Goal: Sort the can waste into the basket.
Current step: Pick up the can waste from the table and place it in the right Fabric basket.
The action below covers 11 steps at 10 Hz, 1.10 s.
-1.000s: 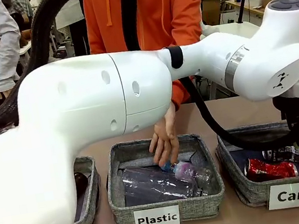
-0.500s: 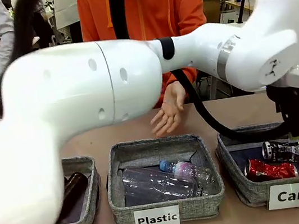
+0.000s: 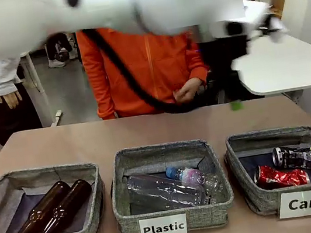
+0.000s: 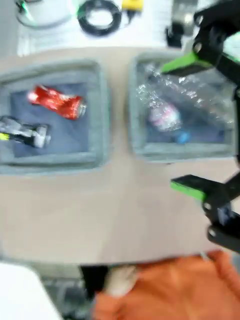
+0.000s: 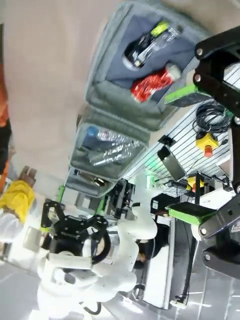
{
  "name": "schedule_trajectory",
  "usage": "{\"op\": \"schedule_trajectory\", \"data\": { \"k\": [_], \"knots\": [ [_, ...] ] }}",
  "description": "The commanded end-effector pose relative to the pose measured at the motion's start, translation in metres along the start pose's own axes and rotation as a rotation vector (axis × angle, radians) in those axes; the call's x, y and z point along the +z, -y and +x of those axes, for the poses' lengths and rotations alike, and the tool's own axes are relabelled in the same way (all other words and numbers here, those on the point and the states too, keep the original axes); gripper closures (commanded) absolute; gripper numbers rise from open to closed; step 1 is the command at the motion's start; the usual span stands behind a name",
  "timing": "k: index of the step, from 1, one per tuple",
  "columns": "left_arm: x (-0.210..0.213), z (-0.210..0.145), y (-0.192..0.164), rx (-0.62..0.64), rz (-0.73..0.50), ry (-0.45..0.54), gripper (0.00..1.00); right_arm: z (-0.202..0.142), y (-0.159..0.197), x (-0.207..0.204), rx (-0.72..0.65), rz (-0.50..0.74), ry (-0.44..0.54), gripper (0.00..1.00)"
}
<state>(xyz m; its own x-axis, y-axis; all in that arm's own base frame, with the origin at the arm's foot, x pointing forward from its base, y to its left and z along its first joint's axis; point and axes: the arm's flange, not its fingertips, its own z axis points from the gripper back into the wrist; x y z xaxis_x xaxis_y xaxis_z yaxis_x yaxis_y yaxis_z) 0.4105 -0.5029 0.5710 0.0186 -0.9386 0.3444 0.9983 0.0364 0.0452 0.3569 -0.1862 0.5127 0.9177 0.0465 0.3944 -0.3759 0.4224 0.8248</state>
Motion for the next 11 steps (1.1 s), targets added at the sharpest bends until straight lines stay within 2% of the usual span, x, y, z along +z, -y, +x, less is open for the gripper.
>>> {"op": "schedule_trajectory", "data": {
  "k": [1, 2, 4, 5, 6, 7, 9, 10, 11],
  "knots": [
    [0.046, -0.128, 0.016, 0.124, -0.030, 0.101, 0.00, 0.015, -0.015, -0.048, 0.028, 0.077, -0.043, 0.00],
    [0.074, -0.195, 0.004, 0.279, 0.005, 0.166, 0.00, 0.030, -0.021, -0.089, 0.080, 0.132, -0.103, 0.00],
    [0.105, -0.330, -0.007, 0.542, -0.100, 0.339, 0.00, 0.039, -0.028, -0.157, 0.062, 0.240, -0.202, 0.00],
    [0.115, -0.393, -0.007, 0.669, -0.202, 0.514, 0.00, 0.048, -0.026, -0.182, 0.020, 0.279, -0.199, 0.00],
    [0.108, -0.459, -0.006, 0.815, -0.382, 0.716, 0.00, 0.054, -0.018, -0.196, -0.047, 0.294, -0.179, 0.00],
    [0.097, -0.506, 0.001, 0.906, -0.474, 0.843, 0.00, 0.059, -0.016, -0.200, -0.116, 0.323, -0.118, 0.00],
    [0.050, -0.567, 0.004, 0.915, -0.581, 1.008, 0.00, 0.071, -0.004, -0.185, -0.216, 0.261, 0.063, 0.00],
    [0.096, -0.529, 0.020, 0.802, -0.435, 0.776, 0.00, 0.054, -0.004, -0.205, -0.088, 0.309, -0.134, 0.00],
    [0.096, -0.529, 0.020, 0.802, -0.435, 0.776, 0.00, 0.054, -0.004, -0.205, -0.088, 0.309, -0.134, 0.00]
  ]
}}
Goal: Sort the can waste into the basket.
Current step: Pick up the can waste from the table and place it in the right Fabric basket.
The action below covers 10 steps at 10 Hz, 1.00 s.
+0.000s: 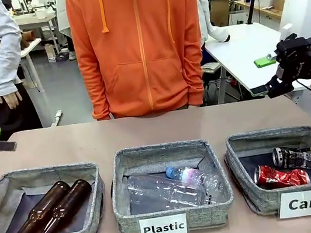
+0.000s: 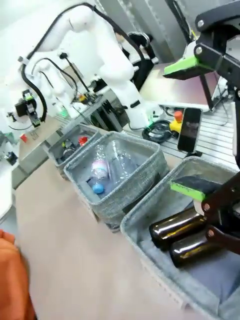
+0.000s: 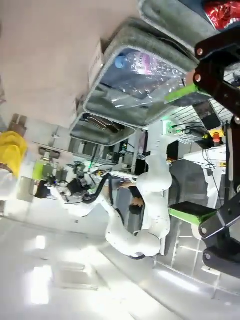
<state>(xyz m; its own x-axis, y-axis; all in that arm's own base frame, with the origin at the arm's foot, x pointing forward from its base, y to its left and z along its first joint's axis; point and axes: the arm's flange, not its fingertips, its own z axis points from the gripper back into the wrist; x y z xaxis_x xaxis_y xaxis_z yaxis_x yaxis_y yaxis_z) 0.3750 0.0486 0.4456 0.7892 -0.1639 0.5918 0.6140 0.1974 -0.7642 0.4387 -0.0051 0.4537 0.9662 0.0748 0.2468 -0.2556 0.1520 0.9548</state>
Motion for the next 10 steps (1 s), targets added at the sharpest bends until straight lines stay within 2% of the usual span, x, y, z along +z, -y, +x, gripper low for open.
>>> {"op": "schedule_trajectory", "data": {
  "k": [1, 10],
  "knots": [
    [-0.0133, 0.0230, 0.0289, -0.052, 0.074, -0.066, 0.00, -0.0064, -0.0036, -0.0091, 0.044, 0.010, -0.069, 0.00],
    [-0.0133, 0.0230, 0.0289, -0.052, 0.074, -0.066, 0.00, -0.0064, -0.0036, -0.0091, 0.044, 0.010, -0.069, 0.00]
  ]
}}
